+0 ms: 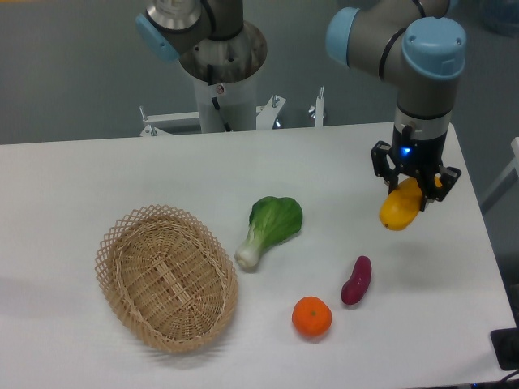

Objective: Place the mango on the table
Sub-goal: 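Carry the held yellow mango down toward the table beside the sweet potato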

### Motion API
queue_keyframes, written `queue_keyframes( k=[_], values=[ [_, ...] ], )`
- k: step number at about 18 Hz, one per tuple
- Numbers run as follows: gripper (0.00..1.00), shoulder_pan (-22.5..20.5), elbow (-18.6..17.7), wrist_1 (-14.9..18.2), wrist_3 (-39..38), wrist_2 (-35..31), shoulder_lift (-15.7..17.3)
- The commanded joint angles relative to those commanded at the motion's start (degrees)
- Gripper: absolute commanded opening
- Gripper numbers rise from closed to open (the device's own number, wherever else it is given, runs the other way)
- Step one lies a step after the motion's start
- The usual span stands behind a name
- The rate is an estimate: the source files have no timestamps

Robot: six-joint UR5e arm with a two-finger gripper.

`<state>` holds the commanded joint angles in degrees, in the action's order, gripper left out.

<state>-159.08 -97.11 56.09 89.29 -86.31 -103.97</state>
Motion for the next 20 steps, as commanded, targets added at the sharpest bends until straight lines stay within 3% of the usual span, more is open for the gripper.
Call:
queue_keyframes(
  k=[4, 6, 12, 20],
  values=[
    [0.50, 0.2, -5.8, -8.5, 0.7, -0.1, -0.4],
    [0.50, 0.1, -8.4, -10.7, 2.9, -0.1, -0.7],
    [0.50, -0.7, -11.2, -10.9, 9.0, -0.1, -2.9],
    [0.50, -0.2, -12.5, -11.0, 8.0, -0.1, -5.7]
  ],
)
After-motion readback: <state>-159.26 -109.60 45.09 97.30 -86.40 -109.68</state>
